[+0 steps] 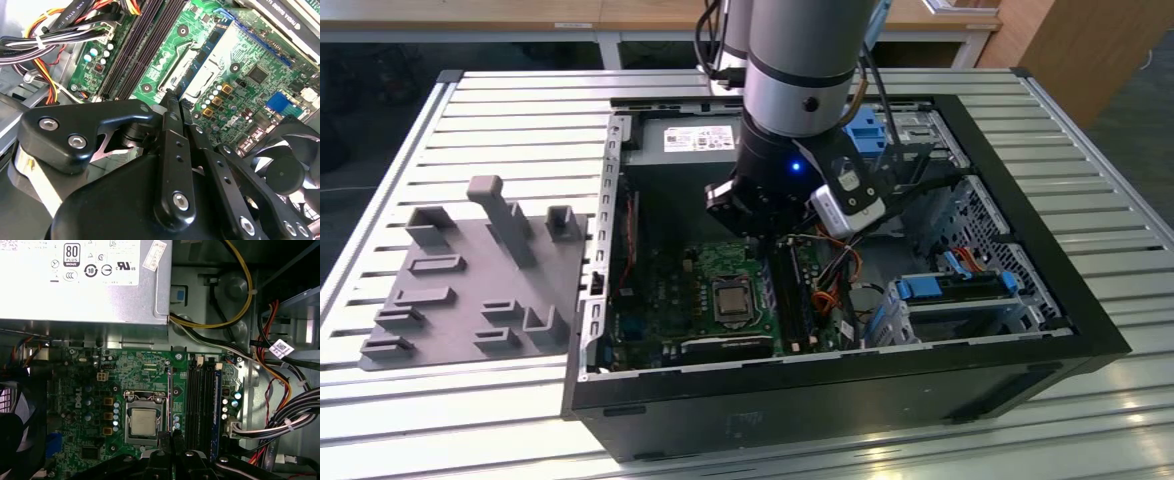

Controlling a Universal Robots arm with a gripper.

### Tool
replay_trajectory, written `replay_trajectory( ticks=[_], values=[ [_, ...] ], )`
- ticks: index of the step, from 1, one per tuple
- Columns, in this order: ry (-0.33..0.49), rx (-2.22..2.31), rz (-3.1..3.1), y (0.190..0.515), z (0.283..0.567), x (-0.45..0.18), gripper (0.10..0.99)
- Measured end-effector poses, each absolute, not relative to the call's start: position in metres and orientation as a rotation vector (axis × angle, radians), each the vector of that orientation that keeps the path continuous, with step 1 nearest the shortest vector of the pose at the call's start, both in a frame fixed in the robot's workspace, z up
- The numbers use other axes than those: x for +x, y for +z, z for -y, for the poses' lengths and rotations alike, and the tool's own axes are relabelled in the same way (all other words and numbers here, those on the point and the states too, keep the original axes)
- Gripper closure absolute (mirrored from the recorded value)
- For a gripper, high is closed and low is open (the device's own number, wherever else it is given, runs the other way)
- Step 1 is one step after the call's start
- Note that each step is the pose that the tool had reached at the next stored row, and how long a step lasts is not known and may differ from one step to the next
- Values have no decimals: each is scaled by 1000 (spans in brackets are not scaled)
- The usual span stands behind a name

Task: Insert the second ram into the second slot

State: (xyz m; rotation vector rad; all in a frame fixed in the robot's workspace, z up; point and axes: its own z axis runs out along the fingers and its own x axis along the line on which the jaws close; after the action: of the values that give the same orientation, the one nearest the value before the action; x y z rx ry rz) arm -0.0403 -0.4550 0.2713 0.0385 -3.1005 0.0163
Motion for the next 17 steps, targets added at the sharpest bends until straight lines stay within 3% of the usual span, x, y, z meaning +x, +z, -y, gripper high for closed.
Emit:
replay_trajectory(
  ticks=[17],
  values=[
    [16, 25, 3101, 267, 455, -38, 949]
  ],
)
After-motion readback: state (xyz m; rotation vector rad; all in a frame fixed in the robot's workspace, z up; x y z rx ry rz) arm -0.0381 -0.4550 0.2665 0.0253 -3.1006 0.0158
